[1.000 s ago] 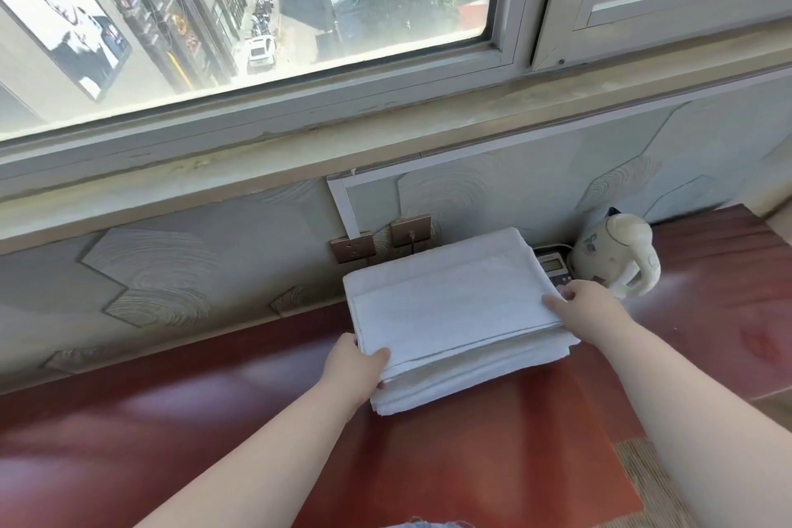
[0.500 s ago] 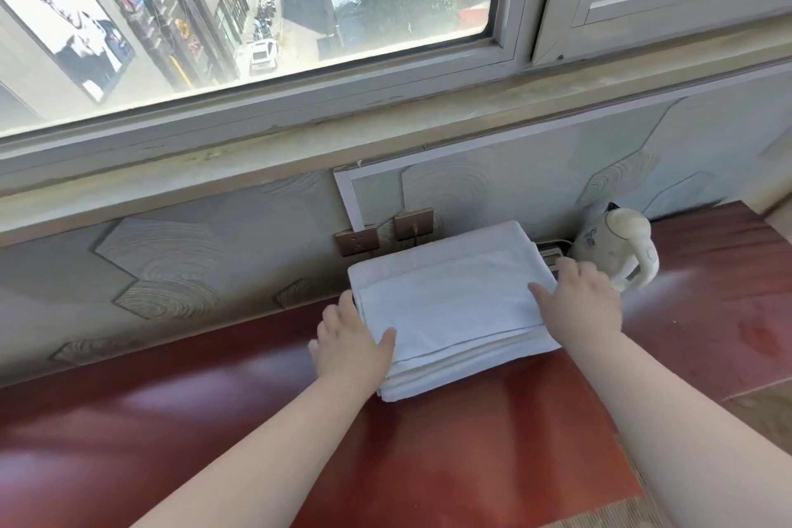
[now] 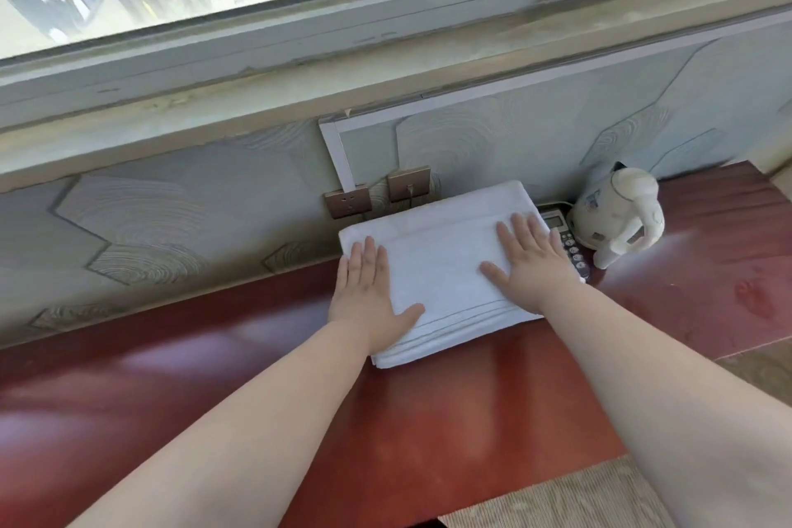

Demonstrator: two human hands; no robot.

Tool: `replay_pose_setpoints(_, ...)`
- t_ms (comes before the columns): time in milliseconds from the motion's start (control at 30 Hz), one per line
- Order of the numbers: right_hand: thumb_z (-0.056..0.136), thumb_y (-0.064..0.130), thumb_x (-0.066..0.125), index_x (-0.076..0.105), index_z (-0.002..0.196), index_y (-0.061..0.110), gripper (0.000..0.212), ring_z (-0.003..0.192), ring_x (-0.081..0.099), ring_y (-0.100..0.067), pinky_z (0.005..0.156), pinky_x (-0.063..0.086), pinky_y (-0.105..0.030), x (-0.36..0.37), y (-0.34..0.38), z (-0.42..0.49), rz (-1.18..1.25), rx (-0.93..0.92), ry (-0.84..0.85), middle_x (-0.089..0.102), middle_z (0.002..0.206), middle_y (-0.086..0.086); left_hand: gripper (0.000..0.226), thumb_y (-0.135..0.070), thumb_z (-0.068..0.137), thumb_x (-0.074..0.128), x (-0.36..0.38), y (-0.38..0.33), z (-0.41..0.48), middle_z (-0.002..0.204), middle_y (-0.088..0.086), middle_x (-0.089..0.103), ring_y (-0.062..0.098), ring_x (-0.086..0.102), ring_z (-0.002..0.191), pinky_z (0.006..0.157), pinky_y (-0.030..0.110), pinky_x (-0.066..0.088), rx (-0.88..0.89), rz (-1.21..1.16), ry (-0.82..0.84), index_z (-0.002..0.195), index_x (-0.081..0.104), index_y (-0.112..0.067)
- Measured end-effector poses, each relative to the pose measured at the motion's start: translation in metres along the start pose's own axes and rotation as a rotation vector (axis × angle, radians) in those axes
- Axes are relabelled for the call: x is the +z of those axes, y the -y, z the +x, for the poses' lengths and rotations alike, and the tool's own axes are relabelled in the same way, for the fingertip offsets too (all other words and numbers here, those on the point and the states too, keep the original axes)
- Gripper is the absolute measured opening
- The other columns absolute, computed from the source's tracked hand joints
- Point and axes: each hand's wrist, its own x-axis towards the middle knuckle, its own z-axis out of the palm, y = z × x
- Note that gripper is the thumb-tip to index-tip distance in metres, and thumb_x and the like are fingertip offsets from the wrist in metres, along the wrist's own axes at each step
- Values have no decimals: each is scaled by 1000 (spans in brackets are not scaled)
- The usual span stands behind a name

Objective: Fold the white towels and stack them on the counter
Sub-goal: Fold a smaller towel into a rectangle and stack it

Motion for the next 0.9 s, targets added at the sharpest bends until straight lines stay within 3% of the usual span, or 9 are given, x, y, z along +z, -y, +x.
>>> replay_pose_setpoints(133, 88, 79, 3, -5, 162, 37, 85, 156, -20, -20, 126, -10, -45, 5, 39, -11, 10, -194, -69, -15, 171, 4, 89, -70, 91, 8, 6, -6, -8, 165, -2, -35, 17, -37, 149, 122, 38, -21, 198, 41, -9, 159, -24, -22)
replay_pose_setpoints(200, 88, 80, 4, -5, 161, 42, 83, 156, -20, -19, 126, -10, -45, 12, 44, -19, 6, -227, -20, -17, 170, 6, 91, -72, 91, 9, 9, -5, -13, 165, -1, -33, 17, -34, 150, 123, 38, -20, 134, 13, 37, 159, -22, -20)
replay_pose_setpoints(333, 86, 80, 3, -10, 161, 38, 87, 155, -23, -22, 126, -10, -49, 10, 46, -29, 14, -98, 35, -23, 169, 4, 101, -79, 87, 10, 4, 8, -27, 163, -1, -36, 18, -37, 149, 122, 46, -21, -2, 20, 86, 159, -23, -16)
replay_pose_setpoints(433, 88, 78, 5, -7, 162, 34, 87, 156, -19, -22, 127, -7, -48, -1, 72, -33, 22, -163, 28, -18, 170, 3, 102, -80, 88, 15, -7, 20, -35, 167, -3, -28, 19, -29, 153, 123, 45, -19, -25, -9, 66, 162, -13, -16)
replay_pose_setpoints(733, 102, 65, 24, 4, 164, 24, 77, 158, -9, -24, 128, 3, -44, 0, 180, -40, 27, -350, 76, -10, 171, -2, 93, -73, 90, 36, -31, 120, -100, 171, 3, 16, 23, 8, 158, 127, 44, 14, -246, -116, -44, 163, 17, -20)
replay_pose_setpoints(800, 103, 62, 29, 14, 163, 24, 73, 158, 0, -24, 128, 8, -42, 1, 212, -43, 46, -418, 41, 1, 172, -2, 86, -69, 91, 41, -33, 152, -126, 165, 2, 31, 23, 24, 154, 123, 41, 26, -313, -146, -52, 161, 26, -20)
replay_pose_setpoints(900, 101, 56, 41, 30, 159, 25, 66, 150, 27, -24, 121, 28, -37, -2, 263, -51, 45, -500, -3, 25, 166, -3, 75, -65, 93, 45, -34, 197, -168, 155, -1, 46, 22, 41, 143, 115, 39, 37, -424, -186, -79, 155, 38, -24)
